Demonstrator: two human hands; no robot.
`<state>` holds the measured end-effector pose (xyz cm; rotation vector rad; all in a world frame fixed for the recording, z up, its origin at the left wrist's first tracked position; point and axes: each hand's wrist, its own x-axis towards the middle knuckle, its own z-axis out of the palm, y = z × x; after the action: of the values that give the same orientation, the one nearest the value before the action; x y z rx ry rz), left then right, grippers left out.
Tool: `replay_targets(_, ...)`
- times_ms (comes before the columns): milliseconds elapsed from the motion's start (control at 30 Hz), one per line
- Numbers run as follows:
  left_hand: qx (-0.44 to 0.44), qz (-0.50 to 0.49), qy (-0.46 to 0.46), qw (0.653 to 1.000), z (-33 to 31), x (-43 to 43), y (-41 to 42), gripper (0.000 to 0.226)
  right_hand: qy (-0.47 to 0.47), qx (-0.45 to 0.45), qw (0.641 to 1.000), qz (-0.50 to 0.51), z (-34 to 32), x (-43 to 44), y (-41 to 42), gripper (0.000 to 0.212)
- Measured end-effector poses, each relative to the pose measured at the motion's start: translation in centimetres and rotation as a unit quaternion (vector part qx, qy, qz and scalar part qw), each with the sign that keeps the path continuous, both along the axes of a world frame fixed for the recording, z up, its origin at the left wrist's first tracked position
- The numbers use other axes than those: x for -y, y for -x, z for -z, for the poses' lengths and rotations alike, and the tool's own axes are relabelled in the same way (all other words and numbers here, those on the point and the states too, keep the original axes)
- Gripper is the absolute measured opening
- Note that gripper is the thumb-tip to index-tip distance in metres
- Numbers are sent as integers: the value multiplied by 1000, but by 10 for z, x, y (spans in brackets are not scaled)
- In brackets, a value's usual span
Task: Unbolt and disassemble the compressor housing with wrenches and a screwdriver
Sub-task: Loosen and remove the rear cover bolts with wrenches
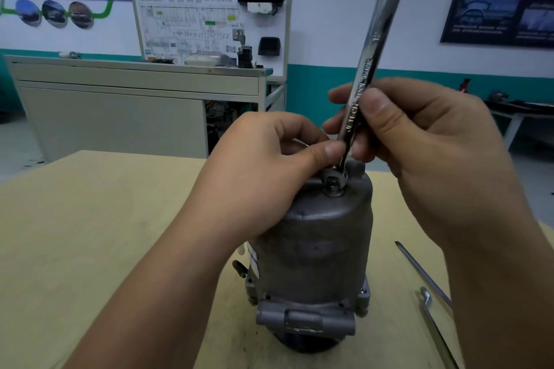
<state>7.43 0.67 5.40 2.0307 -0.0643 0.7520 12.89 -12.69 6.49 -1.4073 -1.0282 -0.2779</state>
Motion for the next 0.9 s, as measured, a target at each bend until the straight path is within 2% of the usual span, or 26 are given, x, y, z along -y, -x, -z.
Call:
replay_targets(300,10,15,-4,1000,-3,-1,4,19,5,-33,998,-56,1,3,-5,12)
replay_targets(433,13,24,-6,1000,-4,-2,5,24,-6,-38,999,-32,-1,-1,0,21)
replay_targets(633,17,32,-3,999,-5,-3,6,39,-8,-22,1000,12,0,-7,4,19)
replay_targets(900,24,29,-26,999,-8,-4,8,34,-2,-21,1000,-2,0,-8,4,18)
